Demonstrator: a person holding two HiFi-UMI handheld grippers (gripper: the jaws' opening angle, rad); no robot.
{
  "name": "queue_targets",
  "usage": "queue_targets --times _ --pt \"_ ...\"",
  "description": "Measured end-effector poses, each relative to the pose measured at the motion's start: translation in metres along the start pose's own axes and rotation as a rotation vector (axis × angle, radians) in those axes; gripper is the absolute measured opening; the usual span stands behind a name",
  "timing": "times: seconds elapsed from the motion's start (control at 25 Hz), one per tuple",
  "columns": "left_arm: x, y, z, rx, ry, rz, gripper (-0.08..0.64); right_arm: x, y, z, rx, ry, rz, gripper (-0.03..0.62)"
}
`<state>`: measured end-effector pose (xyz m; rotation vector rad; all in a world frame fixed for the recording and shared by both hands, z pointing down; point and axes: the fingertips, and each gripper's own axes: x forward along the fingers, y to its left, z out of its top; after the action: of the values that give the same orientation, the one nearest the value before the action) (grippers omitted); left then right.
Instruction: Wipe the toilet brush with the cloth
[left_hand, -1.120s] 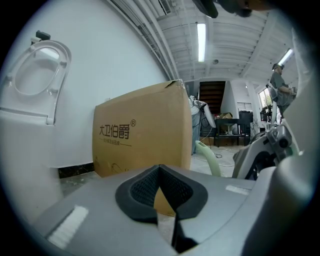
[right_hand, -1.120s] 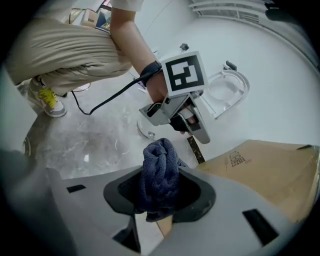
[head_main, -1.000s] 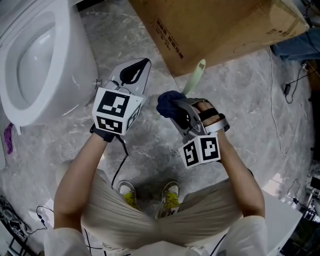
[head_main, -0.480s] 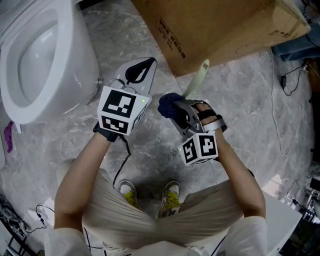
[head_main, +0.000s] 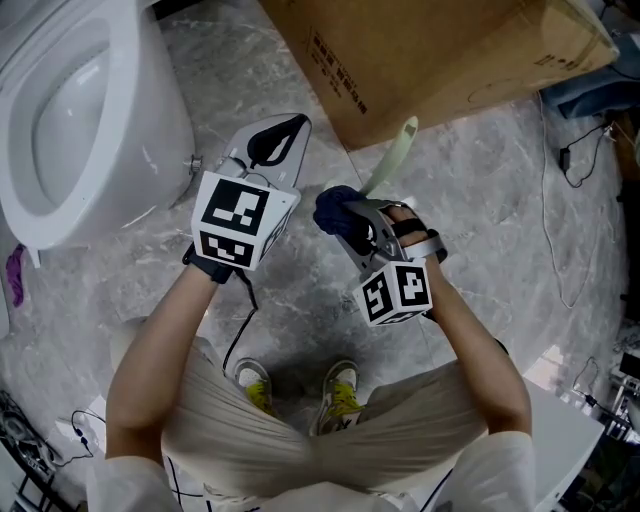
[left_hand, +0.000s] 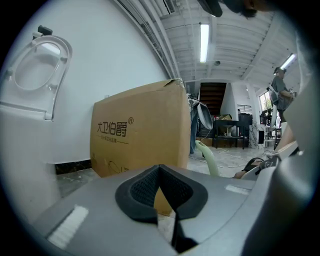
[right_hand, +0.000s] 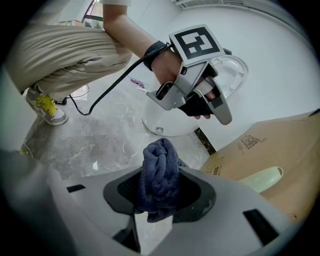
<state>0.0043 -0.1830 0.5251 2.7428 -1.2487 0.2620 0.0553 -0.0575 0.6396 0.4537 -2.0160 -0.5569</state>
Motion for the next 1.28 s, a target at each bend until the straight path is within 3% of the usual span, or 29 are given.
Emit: queue_targets --times 0.16,0.36,0.96,1.16,1.28 --pt "0.001 -0.004 -0.005 0.013 0.012 -0.009 0.000 0.005 0.004 -0.001 0.015 -0.008 0.004 0.147" --pt "0.001 -0.026 -0.014 0.120 0.023 -0.039 0.000 0.012 0.009 -0.004 0.021 -0.001 0.017 0.147" --pt "-0.012 -0.028 -0.029 0.149 0.063 -0.052 0.000 0.034 0.030 -0.018 0.054 0.006 0.080 0.147" --pt "-0.019 -0.030 -0.023 0.131 0.031 -0.069 0.000 0.047 0.039 -0.026 0.056 0.026 0.101 0.149" --pt "-0.019 -0.034 -0.032 0.111 0.062 -0.084 -0.001 0.054 0.047 -0.033 0.068 0.039 0.120 0.149"
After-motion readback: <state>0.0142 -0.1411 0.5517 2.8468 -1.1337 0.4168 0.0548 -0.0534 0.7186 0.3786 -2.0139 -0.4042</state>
